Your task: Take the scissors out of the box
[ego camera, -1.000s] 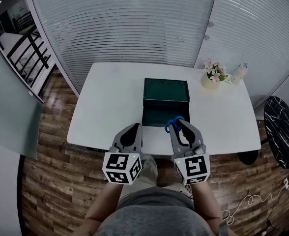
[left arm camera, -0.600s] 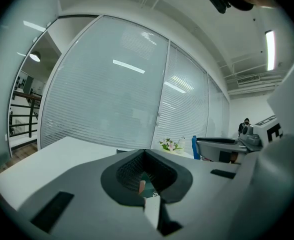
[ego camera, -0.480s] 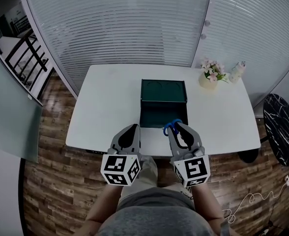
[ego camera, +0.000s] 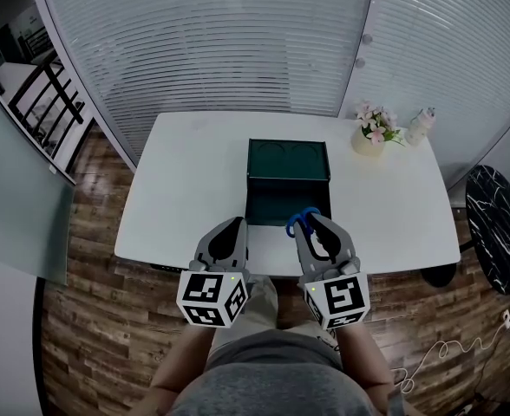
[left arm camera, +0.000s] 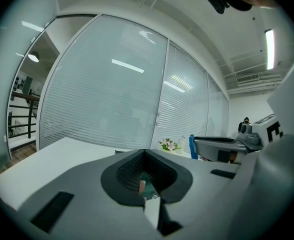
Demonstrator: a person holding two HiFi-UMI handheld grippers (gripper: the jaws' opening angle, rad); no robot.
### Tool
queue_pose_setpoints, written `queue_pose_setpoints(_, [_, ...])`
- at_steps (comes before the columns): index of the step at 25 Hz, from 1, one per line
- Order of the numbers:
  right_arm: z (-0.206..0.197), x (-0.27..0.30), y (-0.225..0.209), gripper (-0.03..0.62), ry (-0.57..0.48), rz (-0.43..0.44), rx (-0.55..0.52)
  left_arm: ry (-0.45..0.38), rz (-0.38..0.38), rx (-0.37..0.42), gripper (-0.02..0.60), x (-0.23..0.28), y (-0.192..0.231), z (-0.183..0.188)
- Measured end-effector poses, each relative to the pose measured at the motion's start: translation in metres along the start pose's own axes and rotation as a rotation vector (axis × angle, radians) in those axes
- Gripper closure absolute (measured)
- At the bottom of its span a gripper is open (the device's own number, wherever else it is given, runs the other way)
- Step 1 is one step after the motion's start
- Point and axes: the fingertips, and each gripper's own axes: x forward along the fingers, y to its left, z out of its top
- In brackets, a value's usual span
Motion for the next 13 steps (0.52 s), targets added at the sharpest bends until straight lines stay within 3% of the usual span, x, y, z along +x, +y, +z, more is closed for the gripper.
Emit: queue_pose_setpoints(13, [0.006, 0.013, -0.005, 0.516, -0.01, 0.008, -0.004, 0.0, 0.006, -0.009, 0.577, 0.011, 0.006, 0.005])
